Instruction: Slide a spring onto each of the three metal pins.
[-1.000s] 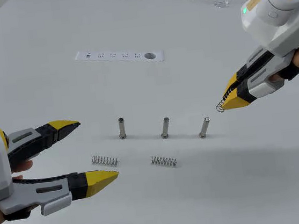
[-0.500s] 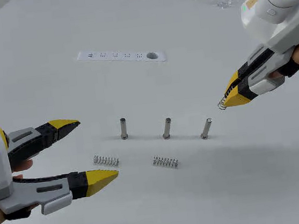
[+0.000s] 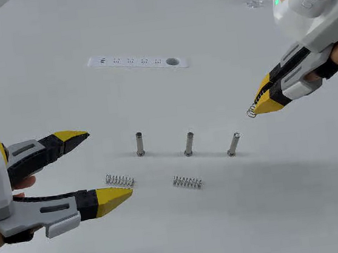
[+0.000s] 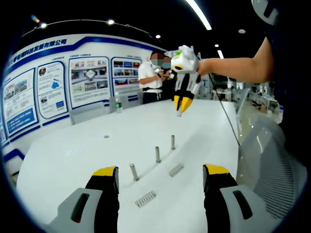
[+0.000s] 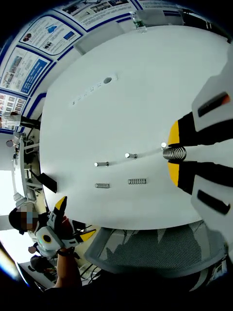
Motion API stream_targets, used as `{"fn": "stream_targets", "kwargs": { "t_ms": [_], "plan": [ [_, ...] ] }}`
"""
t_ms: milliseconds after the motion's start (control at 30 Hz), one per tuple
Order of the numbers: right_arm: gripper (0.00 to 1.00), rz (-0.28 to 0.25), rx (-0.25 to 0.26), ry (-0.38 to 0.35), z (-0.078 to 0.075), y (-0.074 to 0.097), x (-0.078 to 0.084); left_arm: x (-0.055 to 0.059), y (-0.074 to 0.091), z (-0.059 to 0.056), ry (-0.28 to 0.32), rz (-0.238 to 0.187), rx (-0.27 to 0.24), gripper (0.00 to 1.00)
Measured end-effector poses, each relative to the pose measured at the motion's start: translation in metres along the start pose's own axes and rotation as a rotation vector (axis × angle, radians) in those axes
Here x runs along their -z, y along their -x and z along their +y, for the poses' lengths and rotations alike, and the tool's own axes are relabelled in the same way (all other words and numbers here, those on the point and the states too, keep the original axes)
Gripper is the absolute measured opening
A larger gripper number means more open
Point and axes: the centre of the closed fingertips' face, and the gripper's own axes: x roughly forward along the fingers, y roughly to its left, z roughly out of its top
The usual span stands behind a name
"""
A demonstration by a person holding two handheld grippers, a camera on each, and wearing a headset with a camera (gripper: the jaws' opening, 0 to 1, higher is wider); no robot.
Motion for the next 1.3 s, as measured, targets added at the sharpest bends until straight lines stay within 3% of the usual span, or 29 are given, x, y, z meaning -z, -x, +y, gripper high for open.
{"fn": "stream_targets", "kwargs": {
  "t_ms": [900,1300],
  "plan": [
    [0.12,0.125,-0.016,0.003,-0.014,-0.052,0.019,0.006,0.0,0.002,0.007,0.012,-0.006,0.72],
    [0.12,0.142,-0.031,-0.032,-0.022,-0.066,0.023,0.01,0.001,0.003,0.013,0.018,-0.011,0.71]
  ]
}}
